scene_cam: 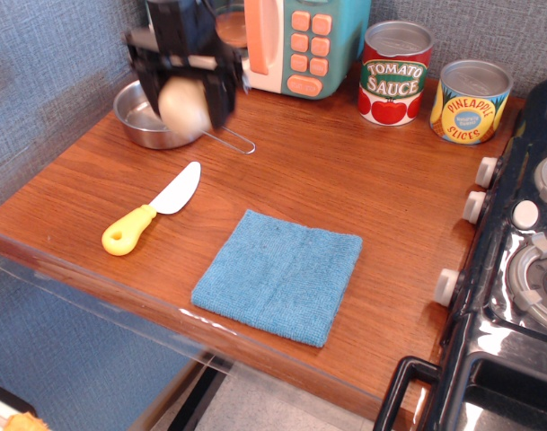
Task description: PLACE THE POTATO IN THE BLUE CLOTH
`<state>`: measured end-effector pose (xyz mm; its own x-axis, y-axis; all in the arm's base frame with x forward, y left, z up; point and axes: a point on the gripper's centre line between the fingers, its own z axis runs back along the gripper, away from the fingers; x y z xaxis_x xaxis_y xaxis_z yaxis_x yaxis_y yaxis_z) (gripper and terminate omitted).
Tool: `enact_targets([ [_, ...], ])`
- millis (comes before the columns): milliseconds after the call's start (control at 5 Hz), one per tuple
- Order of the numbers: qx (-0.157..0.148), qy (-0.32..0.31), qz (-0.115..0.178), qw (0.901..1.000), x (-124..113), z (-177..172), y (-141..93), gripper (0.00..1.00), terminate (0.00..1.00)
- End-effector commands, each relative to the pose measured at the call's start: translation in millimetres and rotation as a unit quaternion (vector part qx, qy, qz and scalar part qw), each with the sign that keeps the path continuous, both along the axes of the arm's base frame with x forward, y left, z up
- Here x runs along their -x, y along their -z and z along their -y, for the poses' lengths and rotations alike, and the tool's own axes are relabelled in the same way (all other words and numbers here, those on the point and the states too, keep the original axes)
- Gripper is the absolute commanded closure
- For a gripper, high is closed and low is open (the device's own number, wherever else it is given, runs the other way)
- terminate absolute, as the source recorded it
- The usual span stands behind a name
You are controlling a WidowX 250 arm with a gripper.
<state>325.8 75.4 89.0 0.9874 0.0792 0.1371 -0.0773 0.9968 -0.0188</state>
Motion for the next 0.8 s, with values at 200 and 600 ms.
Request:
enact_targets([
  [200, -0.002, 0.055, -0.023, 0.9982, 47.5, 73.5, 25.1, 1.0, 0.0],
  [600, -0.002, 0.095, -0.034, 0.9949, 44.4, 98.0, 45.3, 1.0, 0.0],
])
